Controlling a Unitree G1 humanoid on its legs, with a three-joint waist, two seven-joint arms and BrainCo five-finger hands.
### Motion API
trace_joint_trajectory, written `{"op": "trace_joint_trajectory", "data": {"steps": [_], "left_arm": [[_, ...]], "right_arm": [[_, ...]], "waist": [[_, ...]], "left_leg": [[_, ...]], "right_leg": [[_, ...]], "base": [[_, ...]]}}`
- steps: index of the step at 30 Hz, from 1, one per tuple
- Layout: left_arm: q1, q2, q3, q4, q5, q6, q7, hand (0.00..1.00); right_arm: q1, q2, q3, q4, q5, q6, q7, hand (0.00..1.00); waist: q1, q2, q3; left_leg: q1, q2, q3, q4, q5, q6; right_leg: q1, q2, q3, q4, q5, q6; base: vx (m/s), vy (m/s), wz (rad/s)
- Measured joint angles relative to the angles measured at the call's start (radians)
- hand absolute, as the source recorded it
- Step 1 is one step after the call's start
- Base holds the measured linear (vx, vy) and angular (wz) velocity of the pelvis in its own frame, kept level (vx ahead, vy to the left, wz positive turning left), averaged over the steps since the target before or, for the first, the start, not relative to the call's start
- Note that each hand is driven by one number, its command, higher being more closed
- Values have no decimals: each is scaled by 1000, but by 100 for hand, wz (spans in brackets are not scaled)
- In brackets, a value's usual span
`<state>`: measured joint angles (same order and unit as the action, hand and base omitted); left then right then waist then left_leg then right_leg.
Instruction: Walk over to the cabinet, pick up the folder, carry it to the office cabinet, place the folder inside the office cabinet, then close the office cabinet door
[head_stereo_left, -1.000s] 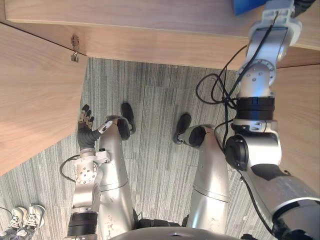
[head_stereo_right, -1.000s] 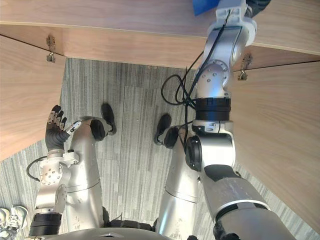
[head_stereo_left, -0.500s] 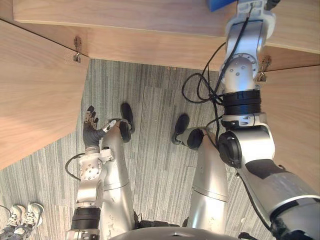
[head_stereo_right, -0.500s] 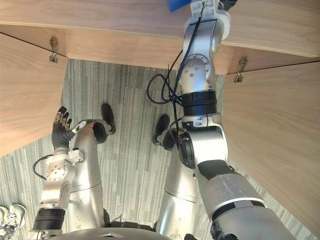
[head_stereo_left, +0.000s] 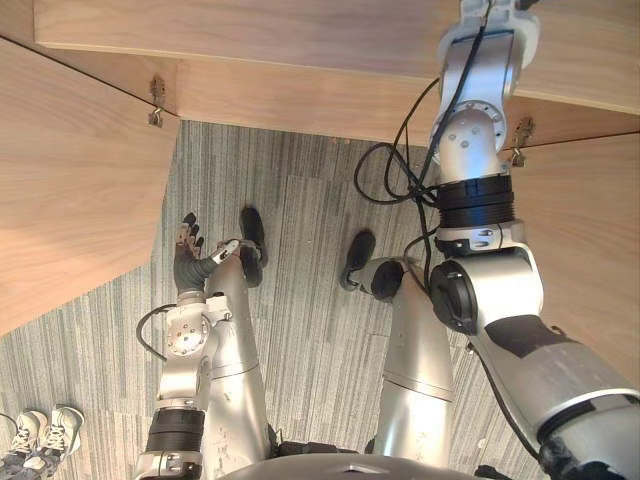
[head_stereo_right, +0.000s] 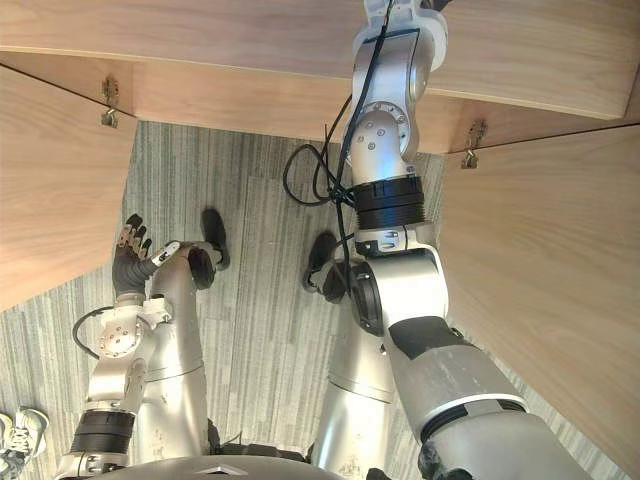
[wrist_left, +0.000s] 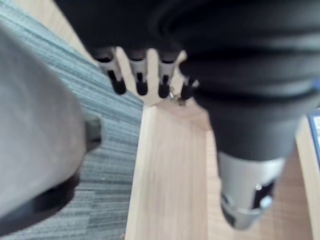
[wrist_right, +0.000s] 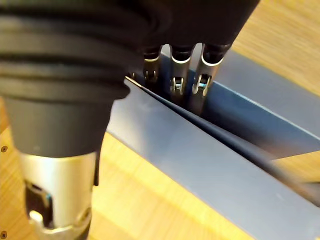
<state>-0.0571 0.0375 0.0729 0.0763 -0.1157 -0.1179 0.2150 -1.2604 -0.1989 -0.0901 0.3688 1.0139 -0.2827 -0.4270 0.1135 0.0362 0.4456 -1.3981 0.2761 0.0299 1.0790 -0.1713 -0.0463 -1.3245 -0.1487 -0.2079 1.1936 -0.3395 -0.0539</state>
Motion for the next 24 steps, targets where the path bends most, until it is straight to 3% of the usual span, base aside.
{"op": "trace_joint_trajectory", "data": {"steps": [14,17,24], "left_arm": [[-4,0,-1,16,0,12,0,0],[-5,0,-2,16,0,12,-1,0],[-5,2,4,16,0,14,-4,0]], "right_arm": [[47,-11,40,-15,-47,12,5,0],[103,-36,80,-77,-103,44,11,0],[196,-193,166,-180,-320,124,82,0]], "waist": [[-4,0,0],[-11,-1,-1],[-36,-1,-1]], "left_leg": [[28,13,6,-23,8,4],[44,14,18,-49,9,3],[51,14,26,-72,16,9]], "right_leg": [[25,16,1,-32,13,-1],[37,17,1,-59,22,2],[53,19,-1,-100,44,6]], "base": [[4,7,-2],[4,7,-1],[16,20,-1]]}}
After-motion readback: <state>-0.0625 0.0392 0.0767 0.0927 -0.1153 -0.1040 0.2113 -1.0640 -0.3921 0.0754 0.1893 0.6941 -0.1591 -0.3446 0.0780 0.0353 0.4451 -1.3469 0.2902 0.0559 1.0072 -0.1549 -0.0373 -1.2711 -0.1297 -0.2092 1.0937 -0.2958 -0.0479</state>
